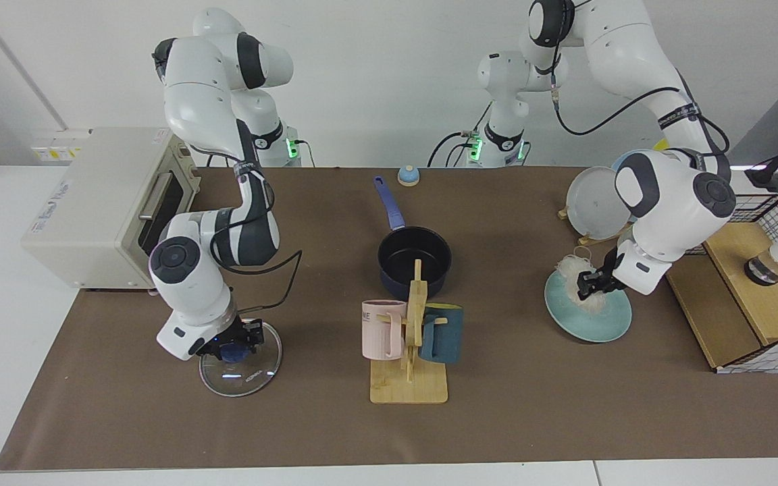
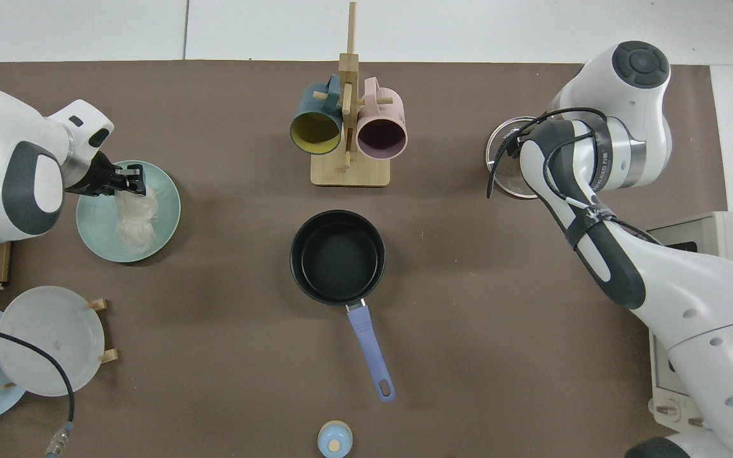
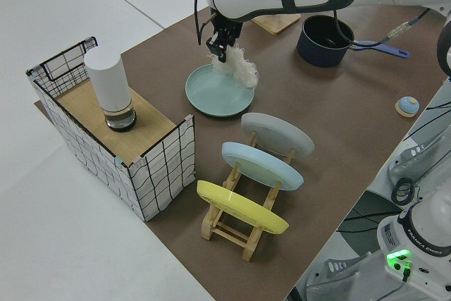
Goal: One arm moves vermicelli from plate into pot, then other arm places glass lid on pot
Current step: 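Lift the vermicelli with the left gripper and carry it over the pot, then lower the vermicelli into the pot and open the left gripper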
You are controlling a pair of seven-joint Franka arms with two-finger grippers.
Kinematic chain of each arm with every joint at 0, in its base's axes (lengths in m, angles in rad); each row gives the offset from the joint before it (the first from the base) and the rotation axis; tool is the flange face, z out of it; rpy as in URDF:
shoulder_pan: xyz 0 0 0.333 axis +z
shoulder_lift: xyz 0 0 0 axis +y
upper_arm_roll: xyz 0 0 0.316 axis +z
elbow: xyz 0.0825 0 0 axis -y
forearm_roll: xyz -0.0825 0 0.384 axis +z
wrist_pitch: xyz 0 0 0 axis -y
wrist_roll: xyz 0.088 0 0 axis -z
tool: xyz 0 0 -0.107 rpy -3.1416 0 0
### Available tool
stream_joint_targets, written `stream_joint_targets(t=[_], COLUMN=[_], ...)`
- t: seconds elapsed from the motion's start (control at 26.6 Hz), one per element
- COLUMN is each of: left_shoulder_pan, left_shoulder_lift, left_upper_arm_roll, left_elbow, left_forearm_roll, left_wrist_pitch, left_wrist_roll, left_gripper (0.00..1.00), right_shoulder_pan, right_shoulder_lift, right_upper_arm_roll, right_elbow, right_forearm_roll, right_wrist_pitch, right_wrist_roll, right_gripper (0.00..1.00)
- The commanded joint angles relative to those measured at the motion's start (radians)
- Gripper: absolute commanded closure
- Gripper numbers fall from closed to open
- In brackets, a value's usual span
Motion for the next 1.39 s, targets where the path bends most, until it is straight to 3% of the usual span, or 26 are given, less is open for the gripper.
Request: stream_joint_targets(t=[0.0, 0.15, 0.38, 0.68, 0.83, 1.35], left_shoulder_pan=[-0.005, -0.014, -0.02, -0.044, -0.078, -0.144], left_shoulder_lift=[-0.071, -0.137, -0.151, -0.154, -0.151, -0.123], left_upper_arm_roll=[-0.037, -0.103, -0.275, -0.407, -0.429, -0.429], left_elbow=[0.022, 0.019, 0.008, -0.018, -0.067, -0.193], left_forearm_roll=[-0.021, -0.047, -0.038, -0.036, -0.036, -0.033], left_wrist_pitch=[-0.097, -0.117, -0.097, -0.04, 0.064, 0.211], left_wrist_roll=[-0.091, -0.198, -0.412, -0.502, -0.535, -0.533], left_gripper=[1.0, 1.0, 1.0, 1.0, 1.0, 1.0], right_shoulder_pan=[-0.007, -0.005, -0.002, 0.006, 0.009, 0.003], right_shoulder_lift=[-0.031, -0.031, -0.045, -0.096, -0.145, -0.401], right_upper_arm_roll=[0.004, 0.004, 0.004, 0.002, 0.002, 0.002], right_elbow=[-0.04, -0.04, -0.04, -0.04, -0.066, -0.279], right_forearm_roll=[0.025, 0.025, 0.027, 0.027, 0.027, 0.027], right_wrist_pitch=[0.006, 0.006, 0.004, -0.055, -0.081, -0.144], right_wrist_roll=[-0.04, -0.037, -0.03, 0.015, 0.045, 0.059], right_gripper=[0.81, 1.0, 1.0, 1.0, 1.0, 1.0])
